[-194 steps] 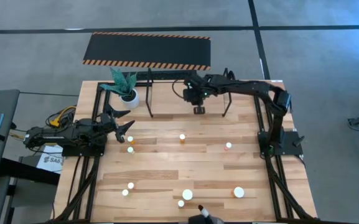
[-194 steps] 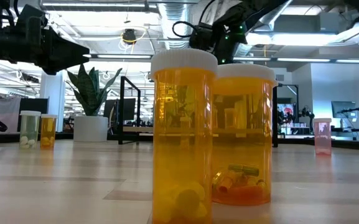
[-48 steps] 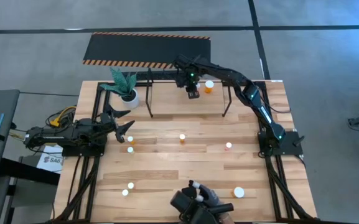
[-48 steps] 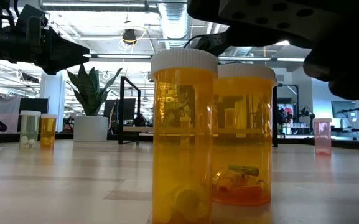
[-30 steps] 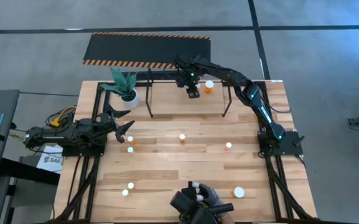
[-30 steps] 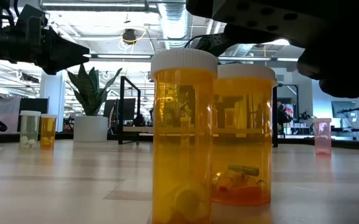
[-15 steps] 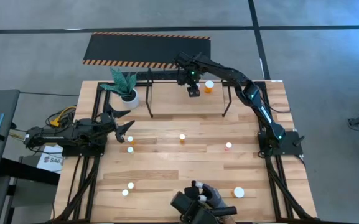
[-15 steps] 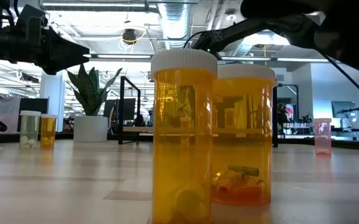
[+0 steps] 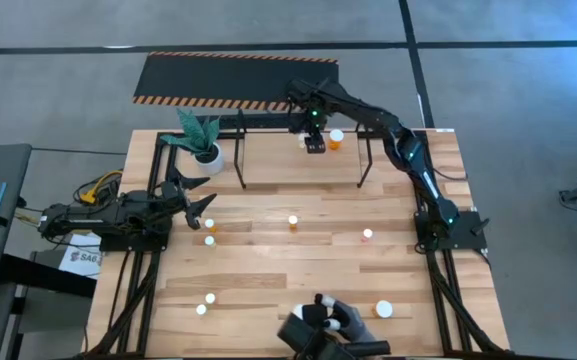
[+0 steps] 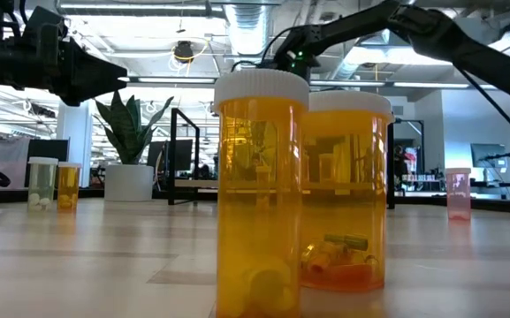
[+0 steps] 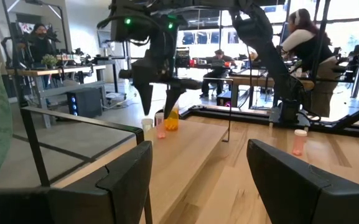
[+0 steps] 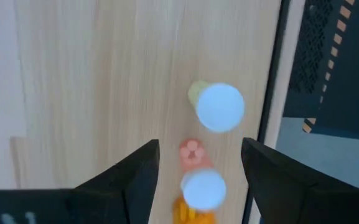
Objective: Pick and place medicine bottles onto shelf by color
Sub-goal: Put the top right small orange pill bottle on the shelf
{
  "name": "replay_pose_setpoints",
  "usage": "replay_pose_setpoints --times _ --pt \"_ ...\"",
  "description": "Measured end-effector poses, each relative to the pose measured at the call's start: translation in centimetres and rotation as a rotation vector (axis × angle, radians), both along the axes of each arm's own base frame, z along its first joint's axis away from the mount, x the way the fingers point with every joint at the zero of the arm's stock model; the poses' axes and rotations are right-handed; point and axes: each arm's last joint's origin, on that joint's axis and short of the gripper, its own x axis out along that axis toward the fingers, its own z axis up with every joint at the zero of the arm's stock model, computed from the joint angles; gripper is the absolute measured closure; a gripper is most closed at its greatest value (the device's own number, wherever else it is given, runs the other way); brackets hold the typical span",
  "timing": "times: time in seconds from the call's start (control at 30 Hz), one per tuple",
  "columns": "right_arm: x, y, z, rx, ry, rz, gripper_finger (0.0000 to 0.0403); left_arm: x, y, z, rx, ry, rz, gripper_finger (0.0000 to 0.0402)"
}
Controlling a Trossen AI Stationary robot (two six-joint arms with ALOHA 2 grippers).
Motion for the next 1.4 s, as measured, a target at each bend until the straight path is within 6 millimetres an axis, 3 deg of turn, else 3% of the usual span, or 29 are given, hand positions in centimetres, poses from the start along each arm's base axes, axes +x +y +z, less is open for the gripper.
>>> replay_pose_setpoints --times 0.53,1.1,1.4 --pt "-3.2 3.4 7.8 0.022 -0.123 -0.064 0.0153 0.0 0.0 0.0 0.000 0.000 0.000 0.0152" --pt "-1.6 9.0 8.3 0.089 -0.052 -0.010 0.0153 0.0 0.0 0.0 0.000 0.000 0.000 0.0152" --pt "-2.3 11.8 11.0 0.068 -0.117 -0.014 0.0154 0.0 0.0 0.0 0.000 0.000 0.000 0.0152"
